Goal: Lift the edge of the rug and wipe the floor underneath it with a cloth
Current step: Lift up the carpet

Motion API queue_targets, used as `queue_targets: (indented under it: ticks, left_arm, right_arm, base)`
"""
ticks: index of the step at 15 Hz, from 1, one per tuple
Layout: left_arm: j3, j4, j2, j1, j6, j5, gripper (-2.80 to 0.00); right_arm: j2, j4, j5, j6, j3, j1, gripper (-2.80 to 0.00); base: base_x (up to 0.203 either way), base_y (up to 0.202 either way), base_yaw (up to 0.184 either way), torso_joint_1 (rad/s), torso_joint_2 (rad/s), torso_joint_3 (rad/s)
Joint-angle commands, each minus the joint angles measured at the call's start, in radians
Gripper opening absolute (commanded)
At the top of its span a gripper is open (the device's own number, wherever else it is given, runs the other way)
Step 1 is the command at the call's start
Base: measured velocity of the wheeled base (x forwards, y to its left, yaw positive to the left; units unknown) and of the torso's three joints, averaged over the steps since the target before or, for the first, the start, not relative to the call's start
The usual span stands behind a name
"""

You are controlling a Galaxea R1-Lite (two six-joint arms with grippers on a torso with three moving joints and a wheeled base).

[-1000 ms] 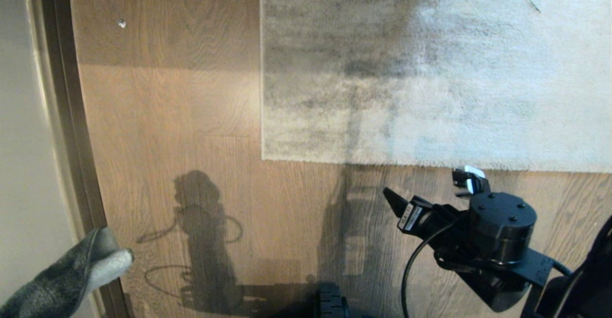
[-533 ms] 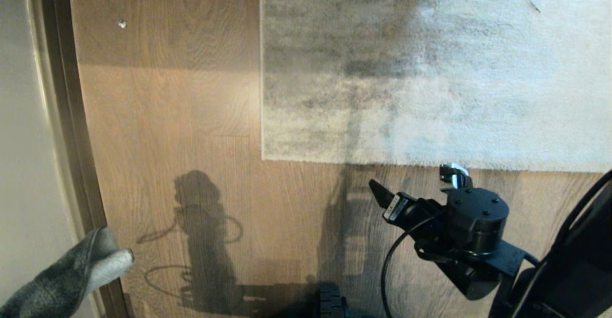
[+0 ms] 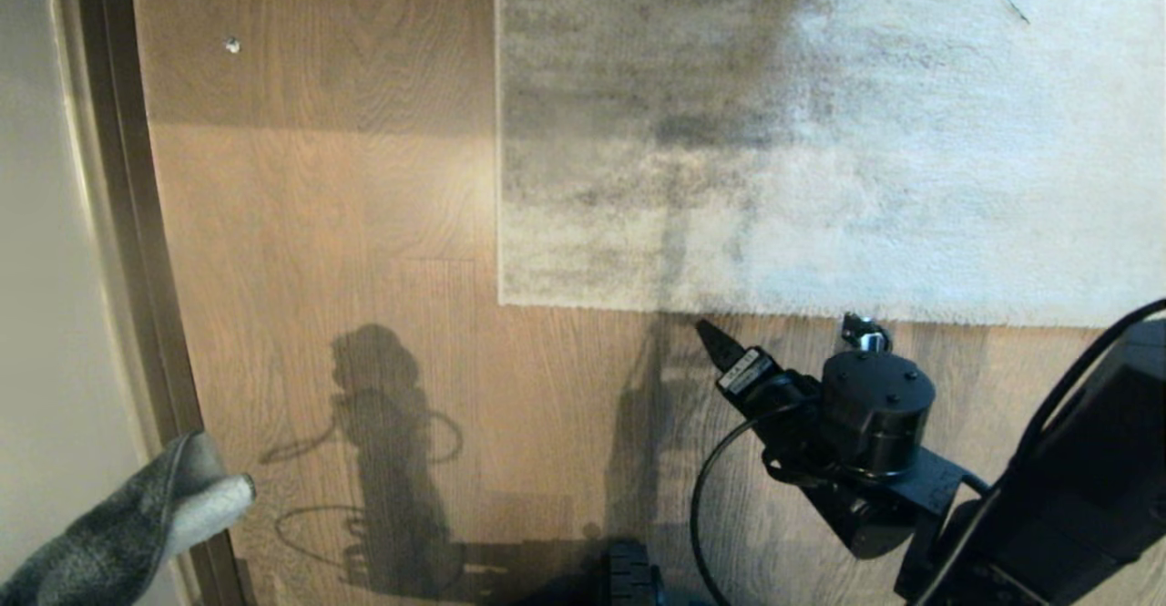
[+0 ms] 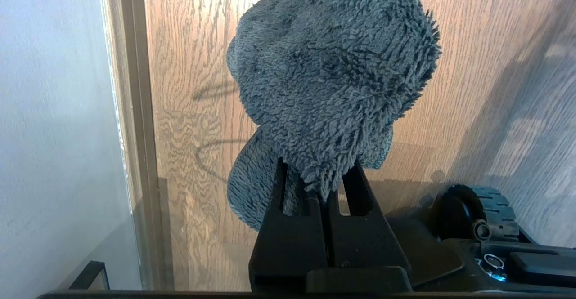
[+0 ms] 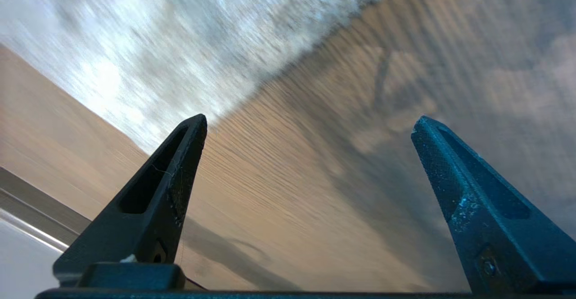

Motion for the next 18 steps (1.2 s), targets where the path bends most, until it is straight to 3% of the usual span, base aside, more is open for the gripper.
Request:
queue_targets:
  ticks: [1, 4, 7, 12, 18]
  left_arm:
    - [0.000, 0.000, 0.000, -0.001, 0.000, 0.001, -2.80]
    - [0.000, 0.000, 0.000, 0.000, 0.000, 0.001, -2.80]
    - [0.000, 0.000, 0.000, 0.000, 0.000, 0.001, -2.80]
    - [0.000, 0.000, 0.000, 0.000, 0.000, 0.001, -2.80]
    - [0.000, 0.000, 0.000, 0.000, 0.000, 0.001, -2.80]
  right_arm:
    - [0.007, -0.008, -0.008, 0.047, -0.026, 0.012, 0.00]
    - [0.051, -0.035, -0.034, 0.101, -0.063, 0.032, 0.00]
    - [0.120, -0.172, -0.042, 0.113, -0.076, 0.044, 0.00]
    - [0.169, -0.176, -0.042, 0.150, -0.100, 0.072, 0.00]
    - [0.233, -0.176, -0.051, 0.136, -0.240, 0.037, 0.00]
  base:
    - [0.000, 0.000, 0.000, 0.000, 0.00, 0.000]
    - [0.000, 0.000, 0.000, 0.000, 0.00, 0.000]
    - [0.000, 0.000, 0.000, 0.000, 0.00, 0.000]
    - [0.000, 0.000, 0.000, 0.000, 0.00, 0.000]
    - [0.000, 0.000, 0.000, 0.000, 0.00, 0.000]
